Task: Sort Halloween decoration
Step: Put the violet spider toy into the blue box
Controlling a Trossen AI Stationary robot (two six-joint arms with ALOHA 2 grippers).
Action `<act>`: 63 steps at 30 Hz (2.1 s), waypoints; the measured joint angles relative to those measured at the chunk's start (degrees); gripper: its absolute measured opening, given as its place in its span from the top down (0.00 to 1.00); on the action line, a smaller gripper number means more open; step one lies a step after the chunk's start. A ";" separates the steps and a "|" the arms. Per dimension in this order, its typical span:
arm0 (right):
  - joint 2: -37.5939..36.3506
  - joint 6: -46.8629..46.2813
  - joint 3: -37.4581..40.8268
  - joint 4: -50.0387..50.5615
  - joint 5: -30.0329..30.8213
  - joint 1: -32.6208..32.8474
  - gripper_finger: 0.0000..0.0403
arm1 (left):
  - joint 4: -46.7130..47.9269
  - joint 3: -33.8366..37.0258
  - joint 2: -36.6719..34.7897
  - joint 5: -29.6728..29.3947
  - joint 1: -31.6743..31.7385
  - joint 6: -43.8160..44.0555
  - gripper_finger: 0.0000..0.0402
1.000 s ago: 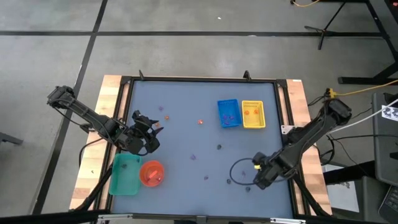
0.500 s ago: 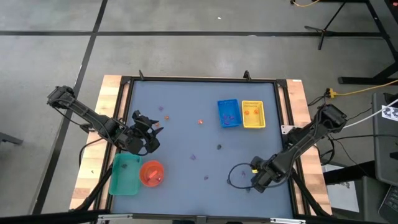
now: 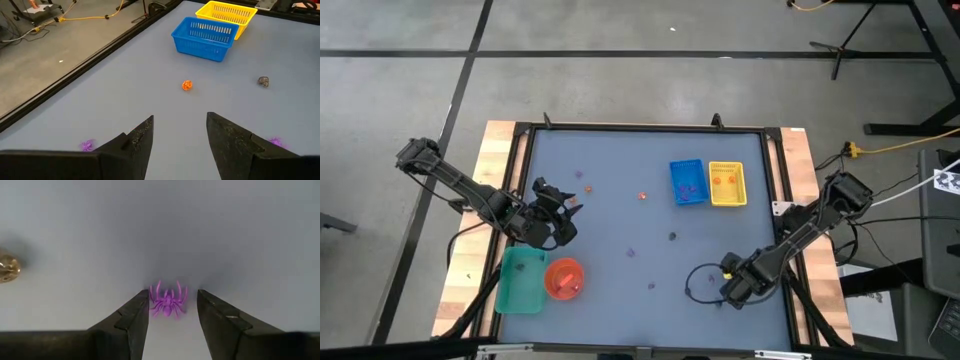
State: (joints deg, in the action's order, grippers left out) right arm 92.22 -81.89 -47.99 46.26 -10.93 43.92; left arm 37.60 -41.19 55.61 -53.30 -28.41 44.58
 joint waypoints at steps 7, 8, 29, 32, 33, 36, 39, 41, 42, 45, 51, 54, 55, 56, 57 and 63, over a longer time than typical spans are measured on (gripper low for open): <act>0.01 -0.02 0.00 -0.02 -0.21 0.00 0.59 | 0.01 0.00 0.00 0.00 0.00 -0.01 0.58; 0.01 -0.02 0.00 -0.05 -0.21 0.00 0.59 | 0.01 0.00 0.00 0.01 0.01 0.00 0.58; 0.03 -0.23 0.00 -1.50 -0.25 0.00 0.81 | 0.03 0.00 0.00 0.00 -0.01 -0.04 0.58; 0.03 -0.26 0.00 -1.64 -0.23 0.00 0.85 | 0.03 0.00 0.00 0.01 -0.01 -0.04 0.58; 0.03 -0.26 0.00 -1.65 -0.23 0.00 0.86 | 0.03 0.00 0.00 0.01 0.01 -0.04 0.58; 0.03 -0.28 0.00 -1.68 -0.22 0.00 0.87 | 0.03 0.00 0.00 0.01 0.00 -0.04 0.58; 0.03 -0.30 0.00 -1.68 -0.21 0.00 0.87 | 0.03 0.00 0.00 0.00 -0.01 -0.04 0.58; 0.03 -0.30 0.00 -1.68 -0.21 0.00 0.87 | 0.03 0.00 0.00 0.02 -0.01 -0.04 0.58; 0.03 -0.30 0.00 -1.72 -0.20 0.00 0.87 | 0.03 0.00 0.00 0.02 0.01 -0.04 0.58; 0.03 -0.30 0.00 -1.97 -0.19 -0.04 0.87 | 0.02 0.00 0.00 0.00 -0.01 -0.07 0.58; 0.05 -0.30 -1.29 -3.54 0.03 -0.07 0.87 | 0.03 0.00 0.00 0.01 0.00 -0.19 0.58; 0.03 -0.10 -2.76 -3.37 2.20 -0.07 0.87 | 0.03 0.00 0.00 0.01 0.01 -0.19 0.58; 0.05 -0.09 -3.24 -3.40 3.32 -0.07 0.87 | 0.03 0.00 0.00 0.01 0.00 -0.19 0.58; 0.05 0.05 -3.68 -3.34 4.52 -0.07 0.87 | 0.01 0.00 -0.02 0.00 -0.01 -0.17 0.58; 0.05 0.19 -4.07 -3.26 5.71 -0.07 0.87 | 0.03 0.00 0.00 0.00 0.01 -0.17 0.58; 0.05 1.58 -5.96 -3.05 13.80 -0.51 0.87 | 0.02 0.00 0.00 0.00 0.01 -0.20 0.58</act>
State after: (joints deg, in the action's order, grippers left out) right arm 92.27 -80.31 -53.95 43.21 2.88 43.41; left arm 37.62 -41.19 55.61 -53.30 -28.40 44.38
